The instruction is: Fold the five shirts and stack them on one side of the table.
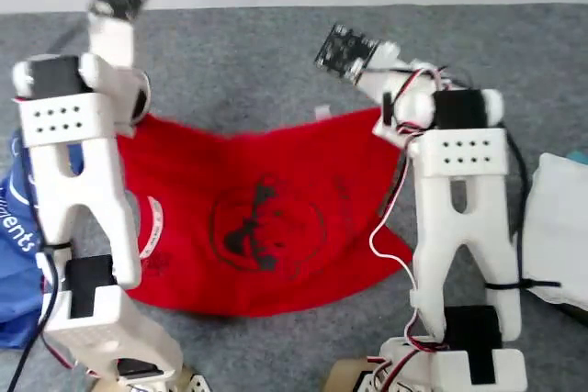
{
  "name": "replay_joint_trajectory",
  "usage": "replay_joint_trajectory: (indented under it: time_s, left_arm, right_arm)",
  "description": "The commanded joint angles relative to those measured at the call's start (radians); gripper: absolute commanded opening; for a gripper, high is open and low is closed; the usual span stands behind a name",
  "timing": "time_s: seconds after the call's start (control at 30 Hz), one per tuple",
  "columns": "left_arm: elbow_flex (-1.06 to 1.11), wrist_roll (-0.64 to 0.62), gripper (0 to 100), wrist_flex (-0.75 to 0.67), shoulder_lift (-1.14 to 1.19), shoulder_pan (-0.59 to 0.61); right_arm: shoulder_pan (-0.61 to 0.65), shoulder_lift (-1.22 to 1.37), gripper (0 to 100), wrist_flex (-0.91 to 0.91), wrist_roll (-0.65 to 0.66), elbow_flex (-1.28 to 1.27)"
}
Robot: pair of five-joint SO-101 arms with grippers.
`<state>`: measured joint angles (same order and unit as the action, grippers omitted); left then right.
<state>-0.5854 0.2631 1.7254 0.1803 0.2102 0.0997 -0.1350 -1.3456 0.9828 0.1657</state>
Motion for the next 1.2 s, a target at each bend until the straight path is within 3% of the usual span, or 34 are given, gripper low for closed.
replay_joint_trajectory:
  time_s: [0.0,0.2,0.53,1.17]
  left_arm:
    - [-0.260,-0.049,1,0.028,-0.091,-0.012]
    - [-0.467,-0.049,1,0.028,-0.242,-0.133]
    - [-0.576,-0.014,1,0.026,-0.427,-0.152]
    - [-0.613,-0.002,1,0.028,-0.692,-0.144]
  right_arm:
    - [-0.013,-0.015,1.1,-0.087,-0.035,0.218]
    - [-0.042,-0.015,1.1,-0.220,-0.086,0.512]
    - [-0.111,-0.039,1.1,-0.450,-0.130,0.891]
    - [-0.182,-0.467,1.1,-0.449,-0.126,0.712]
